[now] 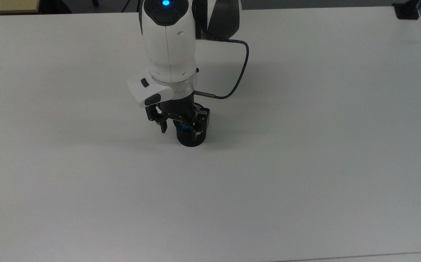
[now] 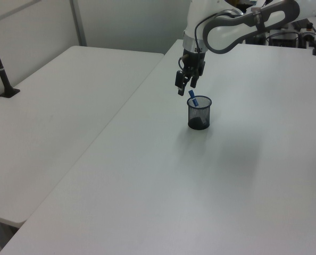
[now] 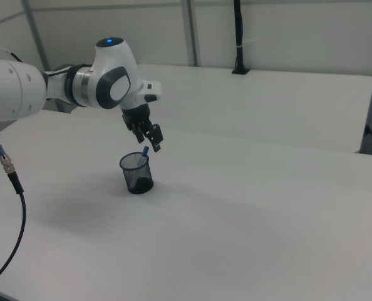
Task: Remove the marker
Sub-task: 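Close the gripper on the marker and lift it out of the cup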
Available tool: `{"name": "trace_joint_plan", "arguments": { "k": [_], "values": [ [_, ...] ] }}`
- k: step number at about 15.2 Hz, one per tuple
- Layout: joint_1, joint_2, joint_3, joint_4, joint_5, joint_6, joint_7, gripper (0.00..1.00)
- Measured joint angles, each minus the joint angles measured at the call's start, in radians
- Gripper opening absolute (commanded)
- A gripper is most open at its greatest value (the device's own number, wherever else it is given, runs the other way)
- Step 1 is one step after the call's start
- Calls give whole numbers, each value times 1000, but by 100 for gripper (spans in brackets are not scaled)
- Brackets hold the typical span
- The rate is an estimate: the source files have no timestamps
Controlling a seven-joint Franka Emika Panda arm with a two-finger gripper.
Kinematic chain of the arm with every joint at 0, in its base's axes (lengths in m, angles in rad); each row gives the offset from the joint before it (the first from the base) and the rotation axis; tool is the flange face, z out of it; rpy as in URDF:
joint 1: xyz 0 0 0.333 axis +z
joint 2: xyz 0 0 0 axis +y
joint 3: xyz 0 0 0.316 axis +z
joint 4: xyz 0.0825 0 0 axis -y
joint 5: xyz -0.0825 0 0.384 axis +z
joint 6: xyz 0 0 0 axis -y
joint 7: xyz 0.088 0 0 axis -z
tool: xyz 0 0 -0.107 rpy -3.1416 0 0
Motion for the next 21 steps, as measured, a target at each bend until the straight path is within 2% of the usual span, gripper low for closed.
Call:
{"name": "trace_joint_plan", "arguments": {
  "k": [4, 6, 11, 18, 21],
  "values": [
    [0, 0, 0, 0, 0, -3, 0, 25],
    [0, 2, 0, 0, 0, -11, 0, 15],
    [0, 3, 0, 13, 0, -77, -8, 7],
    [-1, 2, 0, 18, 0, -85, -13, 7],
    [-4, -4, -2, 53, 4, -98, -13, 7]
  ]
}}
